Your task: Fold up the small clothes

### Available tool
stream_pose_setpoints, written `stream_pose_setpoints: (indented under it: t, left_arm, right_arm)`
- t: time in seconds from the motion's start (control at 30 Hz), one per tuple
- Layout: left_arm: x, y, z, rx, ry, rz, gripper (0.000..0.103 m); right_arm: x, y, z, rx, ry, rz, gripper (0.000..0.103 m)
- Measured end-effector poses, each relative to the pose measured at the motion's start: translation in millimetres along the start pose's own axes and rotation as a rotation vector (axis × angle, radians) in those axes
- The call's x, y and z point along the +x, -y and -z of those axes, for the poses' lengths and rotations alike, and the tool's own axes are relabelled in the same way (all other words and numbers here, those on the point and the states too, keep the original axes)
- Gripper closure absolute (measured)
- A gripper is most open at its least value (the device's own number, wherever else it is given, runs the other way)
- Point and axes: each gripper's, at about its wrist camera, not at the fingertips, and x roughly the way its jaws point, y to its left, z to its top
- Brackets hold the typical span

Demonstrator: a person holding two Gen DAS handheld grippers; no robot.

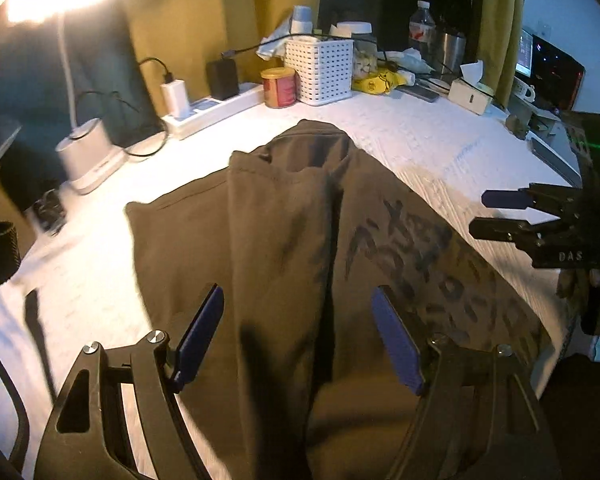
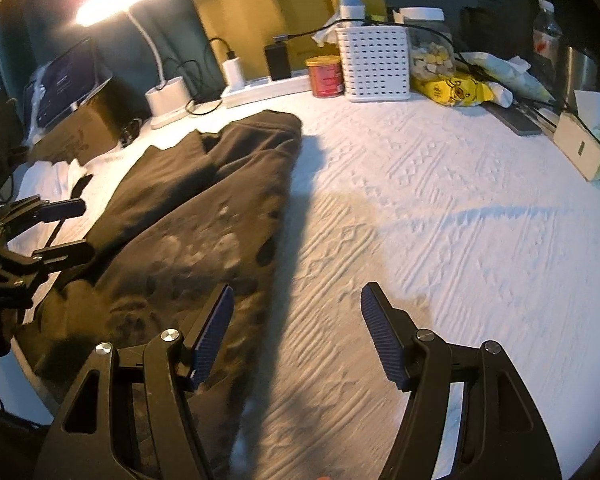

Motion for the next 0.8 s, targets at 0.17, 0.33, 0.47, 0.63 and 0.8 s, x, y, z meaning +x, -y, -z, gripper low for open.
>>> stream_pose_setpoints:
  t: [0.17,0.33,0.47,0.63,0.8]
  left_arm:
    - [27,-1,-14,0.048,-0.041,-0.004,0.027]
    - [45,-7,-20,0.088,-0.067,-0.036,0.046]
    - [43,-25,-23,0.041,-0.06,-0.05,0.092]
    - [37,-54,-19,-0.025,-0.026,-0.099,0.092]
    - [43,-89,-19,-0.081,-0.009,-0.186,0.092]
  right_arm:
    - [11,11,-9,0.012,-0.012,0.005,0.033]
    - [22,14,-17,0.01,-0.02,0.013,0.033]
    - [33,14,-24,0.003,-0.026,0.008,0.033]
    - [48,11,-31,-0.029,-0.015,0.013,0.033]
    - [58,6,-42,-0.046,-0.014,0.012,0.033]
